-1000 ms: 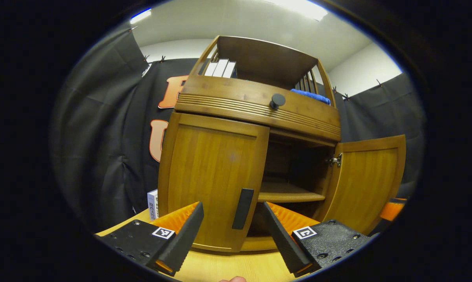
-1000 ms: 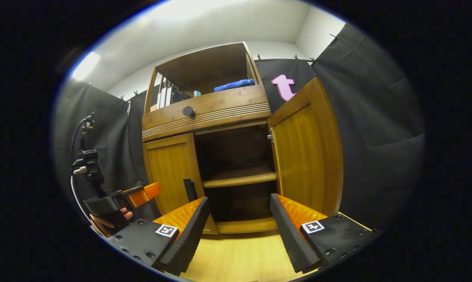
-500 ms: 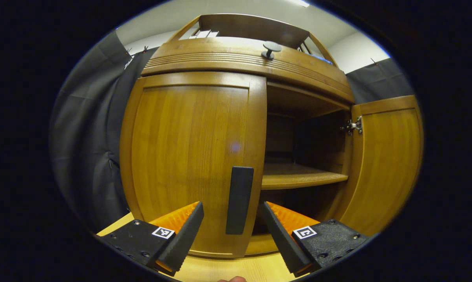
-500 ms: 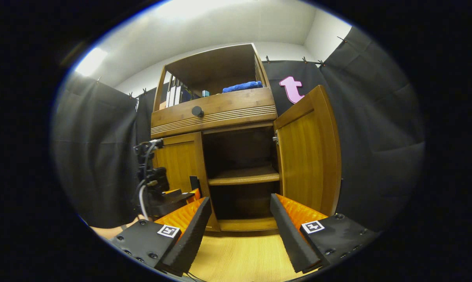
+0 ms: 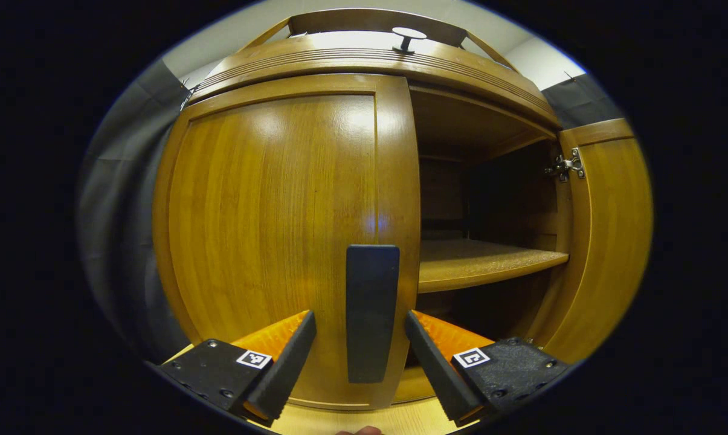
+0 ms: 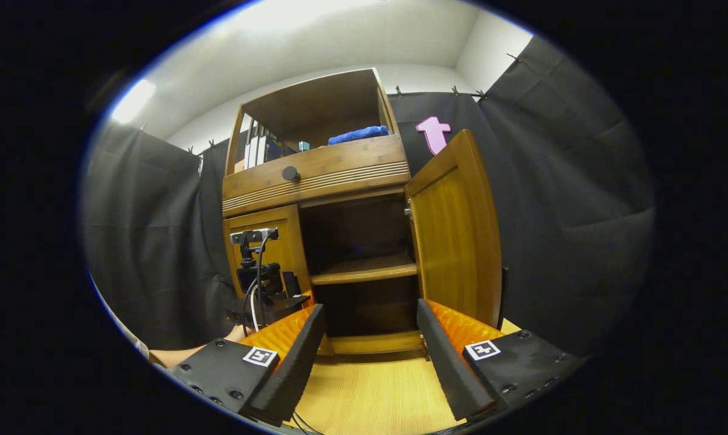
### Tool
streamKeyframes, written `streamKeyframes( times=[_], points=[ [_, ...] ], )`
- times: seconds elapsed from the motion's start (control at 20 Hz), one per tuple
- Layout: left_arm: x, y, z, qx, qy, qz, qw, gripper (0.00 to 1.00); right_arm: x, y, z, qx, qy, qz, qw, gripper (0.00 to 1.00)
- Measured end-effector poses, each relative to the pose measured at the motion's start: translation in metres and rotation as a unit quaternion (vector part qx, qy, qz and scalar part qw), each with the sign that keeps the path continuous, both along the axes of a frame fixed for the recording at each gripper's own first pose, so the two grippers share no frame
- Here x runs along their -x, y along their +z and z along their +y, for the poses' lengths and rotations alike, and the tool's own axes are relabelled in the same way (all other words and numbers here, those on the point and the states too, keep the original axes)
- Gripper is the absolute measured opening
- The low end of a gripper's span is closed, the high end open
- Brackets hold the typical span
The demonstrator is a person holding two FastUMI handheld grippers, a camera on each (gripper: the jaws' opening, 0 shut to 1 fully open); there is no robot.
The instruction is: Open the right door of the double-door shoe cabinet with the right hand, and open the left door with the left hand.
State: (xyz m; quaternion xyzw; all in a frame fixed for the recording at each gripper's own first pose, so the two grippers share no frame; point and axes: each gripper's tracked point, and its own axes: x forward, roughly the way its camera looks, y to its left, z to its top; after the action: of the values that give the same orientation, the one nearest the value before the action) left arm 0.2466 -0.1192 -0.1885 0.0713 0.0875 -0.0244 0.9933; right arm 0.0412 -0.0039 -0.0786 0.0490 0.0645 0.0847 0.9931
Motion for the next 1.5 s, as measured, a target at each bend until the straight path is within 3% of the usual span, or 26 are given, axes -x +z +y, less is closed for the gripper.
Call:
streamKeyframes(
  times=[0.2,0.25,0.4,0.6,0.95,1.5],
  points=[
    [-0.003,-0.001,0.001,0.004,-0.001,0.001,1.0,0.94,-0.002,0.0,-0.002,0.001,-0.001,0.0,1.0,1.0],
    [-0.002,-0.002,0.0,0.012,-0.005,0.002,1.0,0.9,-0.002,-0.001,-0.001,0.001,-0.001,0.0,1.0,1.0],
    [-0.003,-0.004,-0.005,0.025,-0.024,0.01,0.999,0.39,0.001,-0.002,0.002,0.003,0.004,0.002,1.0,1.0],
    [0.0,-0.003,-0.004,0.005,-0.014,0.011,1.0,0.24,0.004,-0.004,0.004,0.006,0.004,0.005,1.0,0.97],
    [0.031,0.003,0.0,-0.002,-0.016,-0.001,1.0,0.22,0.009,-0.01,0.004,0.005,0.0,0.01,1.0,0.97],
    [0.142,0.034,0.063,-0.013,0.027,0.046,0.998,0.22,-0.003,-0.008,0.005,0.022,0.016,0.003,1.0,1.0]
  ],
)
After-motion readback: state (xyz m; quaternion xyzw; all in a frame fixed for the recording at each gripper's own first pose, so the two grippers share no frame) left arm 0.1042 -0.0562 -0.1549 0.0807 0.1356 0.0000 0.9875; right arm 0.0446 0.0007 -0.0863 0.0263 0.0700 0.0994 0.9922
